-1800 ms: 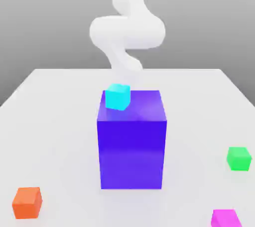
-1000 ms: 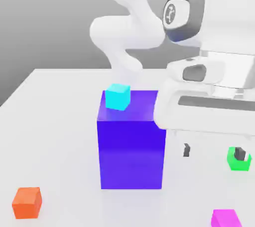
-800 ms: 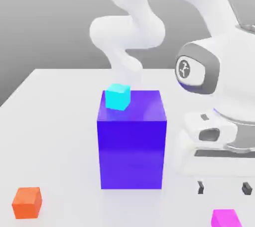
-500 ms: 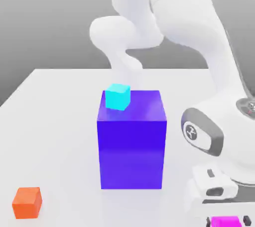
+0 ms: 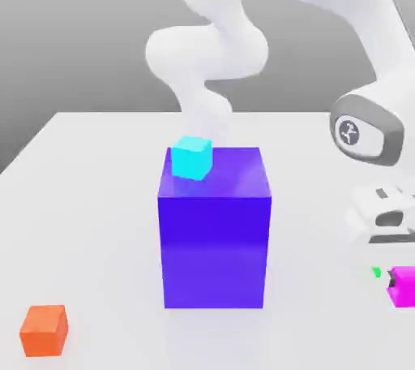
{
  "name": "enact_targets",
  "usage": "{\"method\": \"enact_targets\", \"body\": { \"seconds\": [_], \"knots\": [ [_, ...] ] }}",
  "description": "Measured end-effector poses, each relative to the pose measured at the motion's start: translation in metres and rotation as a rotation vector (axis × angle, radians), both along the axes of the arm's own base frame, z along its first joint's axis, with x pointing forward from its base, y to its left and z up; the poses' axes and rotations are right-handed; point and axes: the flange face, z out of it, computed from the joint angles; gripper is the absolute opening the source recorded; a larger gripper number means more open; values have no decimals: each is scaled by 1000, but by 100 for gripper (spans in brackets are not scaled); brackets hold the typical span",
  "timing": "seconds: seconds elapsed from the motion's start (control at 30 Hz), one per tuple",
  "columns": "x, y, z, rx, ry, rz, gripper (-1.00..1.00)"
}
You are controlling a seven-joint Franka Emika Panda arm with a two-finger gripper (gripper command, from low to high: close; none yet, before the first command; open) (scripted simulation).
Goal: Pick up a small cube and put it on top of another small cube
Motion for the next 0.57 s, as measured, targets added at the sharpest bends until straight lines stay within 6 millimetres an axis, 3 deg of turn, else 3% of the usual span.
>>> {"method": "enact_targets", "body": {
  "seconds": [0.13,0.17,0.43,0.47,0.57],
  "knots": [
    [-86,30,7,-28,-4,-20,-100],
    [-95,29,4,-34,-7,-33,-100],
    [-99,27,-48,-39,-11,-57,-100],
    [-100,27,-56,-40,-9,-55,100],
    [-100,27,-56,-40,-9,-55,100]
  ]
}}
